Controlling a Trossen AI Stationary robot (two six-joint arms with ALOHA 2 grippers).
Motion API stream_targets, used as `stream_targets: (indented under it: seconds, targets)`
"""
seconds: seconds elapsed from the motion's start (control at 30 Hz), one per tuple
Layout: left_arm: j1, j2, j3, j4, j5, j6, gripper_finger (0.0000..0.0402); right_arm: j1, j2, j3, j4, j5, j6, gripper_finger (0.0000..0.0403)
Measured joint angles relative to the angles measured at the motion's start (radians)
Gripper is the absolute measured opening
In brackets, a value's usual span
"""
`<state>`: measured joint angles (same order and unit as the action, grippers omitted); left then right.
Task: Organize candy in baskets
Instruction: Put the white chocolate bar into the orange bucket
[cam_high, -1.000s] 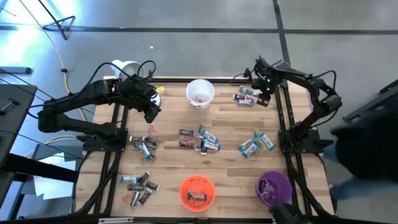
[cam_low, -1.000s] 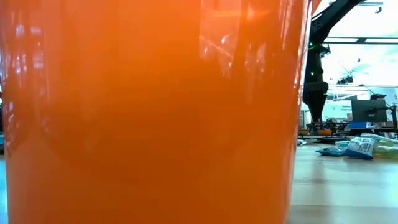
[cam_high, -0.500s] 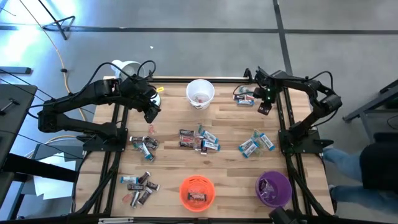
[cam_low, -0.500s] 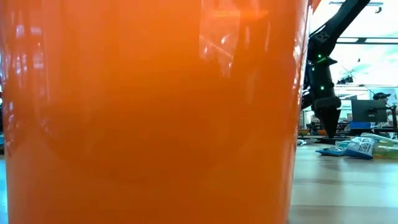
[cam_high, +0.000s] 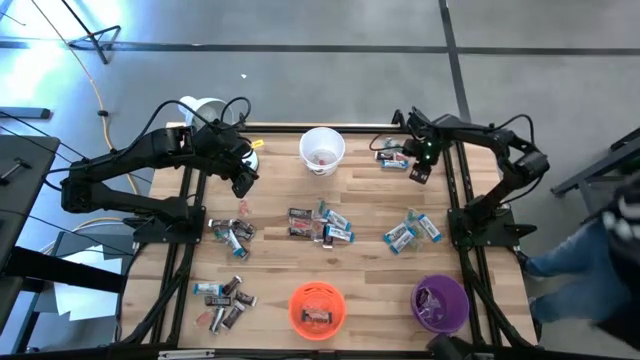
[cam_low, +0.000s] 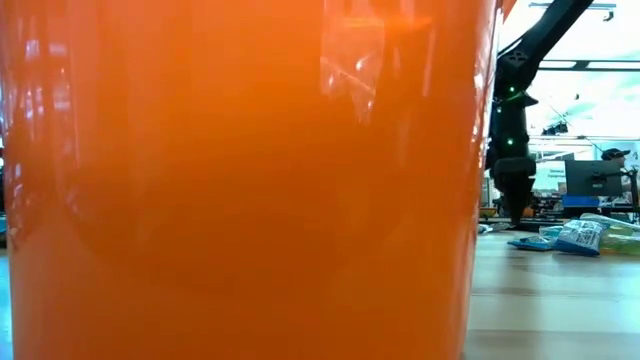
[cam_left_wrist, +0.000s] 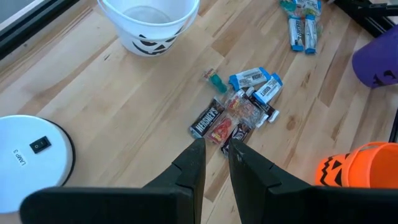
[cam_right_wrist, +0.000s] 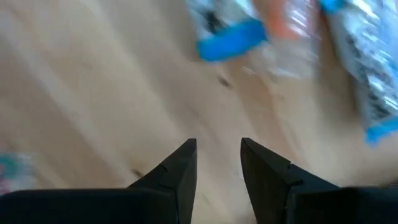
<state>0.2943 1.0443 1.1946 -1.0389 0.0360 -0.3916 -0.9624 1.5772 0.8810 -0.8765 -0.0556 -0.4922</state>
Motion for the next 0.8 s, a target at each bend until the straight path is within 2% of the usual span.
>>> stream_targets:
  seconds: [0.07,0.37,0.7,0.8]
  targets:
    - [0.0,0.0,0.0,0.0,0.0,0.0,0.0055,0.026,0.0,0.0,0.011,-0.031,0.022,0.0117]
    - [0.0,0.0,0.0,0.0,0.001,0.0,0.0055,0.137,0.0,0.0,0.152,-0.024,0.039,0.0116]
    - [0.0,0.0,0.0,-0.001,0.002,0.004,0.0055,0.205,0.0,0.0,0.251,-0.022,-0.125,0.0119]
    - [0.0,0.0,0.0,-0.001,0.002,0.018,0.0055,0.214,0.0,0.0,0.294,0.019,-0.194,0.0119]
